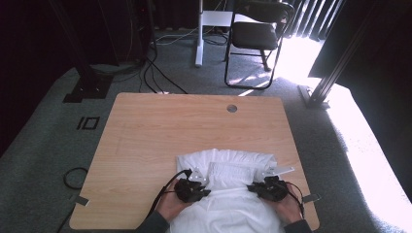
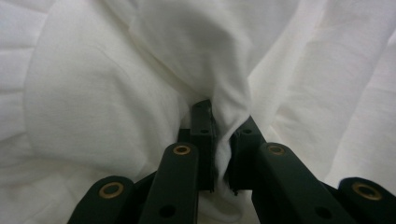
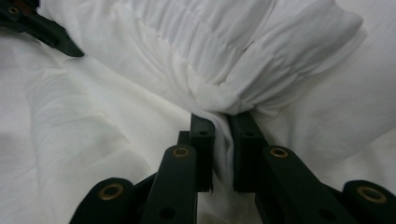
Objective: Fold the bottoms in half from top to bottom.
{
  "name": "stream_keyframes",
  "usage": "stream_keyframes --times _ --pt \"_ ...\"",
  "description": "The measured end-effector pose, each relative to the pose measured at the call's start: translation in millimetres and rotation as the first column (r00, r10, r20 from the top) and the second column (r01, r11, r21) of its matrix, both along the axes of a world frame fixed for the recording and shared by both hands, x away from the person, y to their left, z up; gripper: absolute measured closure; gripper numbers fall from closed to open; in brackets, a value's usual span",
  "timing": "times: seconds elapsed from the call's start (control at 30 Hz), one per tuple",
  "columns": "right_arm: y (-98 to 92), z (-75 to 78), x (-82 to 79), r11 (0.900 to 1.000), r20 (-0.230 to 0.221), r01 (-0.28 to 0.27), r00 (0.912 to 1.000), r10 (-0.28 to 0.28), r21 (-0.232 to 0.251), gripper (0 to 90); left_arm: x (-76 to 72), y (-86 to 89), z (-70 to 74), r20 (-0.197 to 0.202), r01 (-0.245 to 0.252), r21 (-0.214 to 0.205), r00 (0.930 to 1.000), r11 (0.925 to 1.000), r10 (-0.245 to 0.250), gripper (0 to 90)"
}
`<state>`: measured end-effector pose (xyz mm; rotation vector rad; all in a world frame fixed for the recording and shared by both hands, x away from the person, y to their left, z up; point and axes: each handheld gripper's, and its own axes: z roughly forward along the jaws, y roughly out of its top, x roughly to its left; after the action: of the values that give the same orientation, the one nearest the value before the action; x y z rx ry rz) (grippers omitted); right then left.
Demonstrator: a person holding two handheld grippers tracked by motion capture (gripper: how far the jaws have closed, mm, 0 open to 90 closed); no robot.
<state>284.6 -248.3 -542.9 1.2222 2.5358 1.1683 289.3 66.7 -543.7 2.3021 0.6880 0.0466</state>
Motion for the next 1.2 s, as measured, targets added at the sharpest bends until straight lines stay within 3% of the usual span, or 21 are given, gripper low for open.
stream_keyframes --times 0.1,0.17,0.23,0.53,0.67,0.8,0.87,0.9,0.93,1.0,1.2 --pt "4.6 -2.0 2.1 0.9996 -0.003 0.007 1.0 -0.007 -0.027 81.8 2.4 0.5 0.6 0.015 0.002 0.015 0.9999 0.9999 -0.002 85.0" --pt "14.9 0.2 8.2 0.9963 0.013 -0.001 0.9999 0.002 -0.086 81.9 8.8 1.9 0.9 0.038 -0.017 0.027 0.9992 0.9995 0.016 85.2" --pt "20.4 1.3 13.5 0.9941 0.02 -0.006 0.9998 0.008 -0.108 81.9 16.1 5.6 1.3 0.052 -0.038 0.034 0.998 0.9987 0.037 85.1" --pt "51.5 1.9 58.1 0.9942 0.016 -0.026 0.9995 0.028 -0.105 81.7 51.8 33.3 4.0 0.084 -0.143 0.059 0.9868 0.9879 0.138 84.9" --pt "68.8 2.1 83.9 0.9951 0.008 -0.037 0.9993 0.038 -0.092 81.7 68.5 49.3 5.3 0.104 -0.197 0.073 0.9765 0.9778 0.189 84.6" --pt "90.9 3.0 106.2 0.9946 0.01 -0.044 0.9989 0.045 -0.094 81.6 87.9 64.8 7.6 0.124 -0.254 0.098 0.9626 0.9624 0.241 84.3" --pt "101.3 3.4 116.5 0.9943 0.014 -0.045 0.9988 0.047 -0.096 81.6 99.1 72.0 9.0 0.123 -0.274 0.109 0.9575 0.9554 0.261 84.3" --pt "101.3 3.4 116.5 0.9943 0.014 -0.045 0.9988 0.047 -0.096 81.6 99.1 72.0 9.0 0.123 -0.274 0.109 0.9575 0.9554 0.261 84.3" --pt "105.7 3.5 121.9 0.9946 0.013 -0.043 0.9989 0.045 -0.094 81.6 111.6 76.4 10.4 0.129 -0.293 0.125 0.952 0.9478 0.278 84.3" --pt "115.2 3.4 142.5 0.9958 0.017 -0.032 0.9993 0.033 -0.086 81.4 124.6 76.2 11.8 0.147 -0.309 0.148 0.9463 0.9395 0.288 84.2" --pt "118.7 4.7 175.7 0.9953 0.027 0.021 0.9995 -0.019 -0.095 81.0 159.9 66.0 15.3 0.171 -0.337 0.197 0.9363 0.9205 0.307 84.2"
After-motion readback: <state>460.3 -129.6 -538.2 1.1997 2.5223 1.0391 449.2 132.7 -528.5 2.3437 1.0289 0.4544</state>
